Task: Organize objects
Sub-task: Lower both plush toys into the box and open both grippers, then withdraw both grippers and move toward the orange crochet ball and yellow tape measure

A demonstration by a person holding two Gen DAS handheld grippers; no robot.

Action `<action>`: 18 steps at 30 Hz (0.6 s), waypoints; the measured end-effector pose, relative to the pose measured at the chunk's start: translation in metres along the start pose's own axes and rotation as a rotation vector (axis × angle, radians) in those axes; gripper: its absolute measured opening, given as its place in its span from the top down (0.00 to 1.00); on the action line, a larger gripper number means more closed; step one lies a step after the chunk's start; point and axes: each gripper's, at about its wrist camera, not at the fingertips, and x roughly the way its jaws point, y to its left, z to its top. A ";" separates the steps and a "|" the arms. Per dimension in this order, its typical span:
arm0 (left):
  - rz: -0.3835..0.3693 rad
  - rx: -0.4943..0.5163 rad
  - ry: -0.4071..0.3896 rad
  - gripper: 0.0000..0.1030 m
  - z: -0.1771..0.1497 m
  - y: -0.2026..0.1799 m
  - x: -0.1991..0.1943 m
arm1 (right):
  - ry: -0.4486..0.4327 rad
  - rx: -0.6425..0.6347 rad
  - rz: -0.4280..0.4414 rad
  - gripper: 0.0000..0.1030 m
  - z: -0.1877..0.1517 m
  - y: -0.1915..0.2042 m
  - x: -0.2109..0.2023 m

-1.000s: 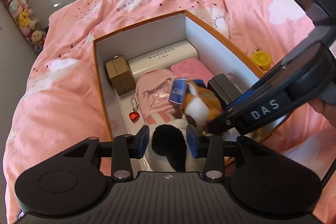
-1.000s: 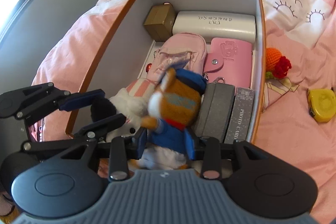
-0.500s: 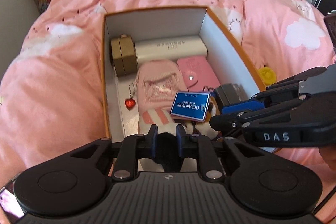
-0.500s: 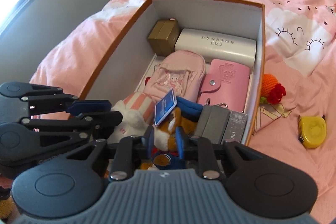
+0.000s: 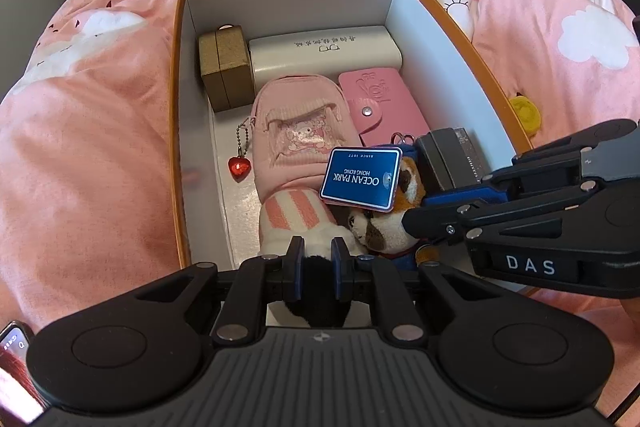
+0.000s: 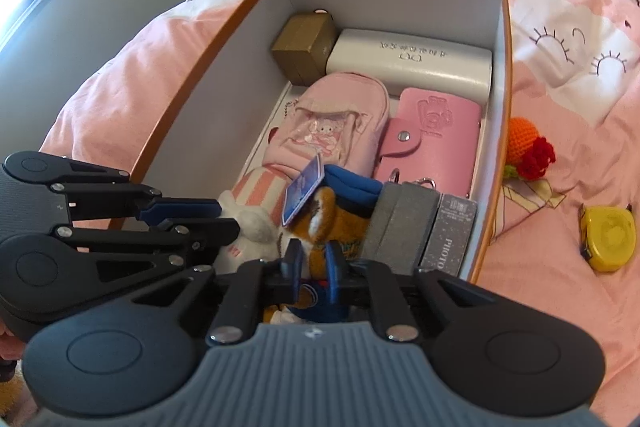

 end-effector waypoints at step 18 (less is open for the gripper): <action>0.073 -0.008 -0.250 0.78 -0.002 -0.021 -0.042 | -0.130 -0.043 -0.018 0.78 -0.001 0.003 -0.042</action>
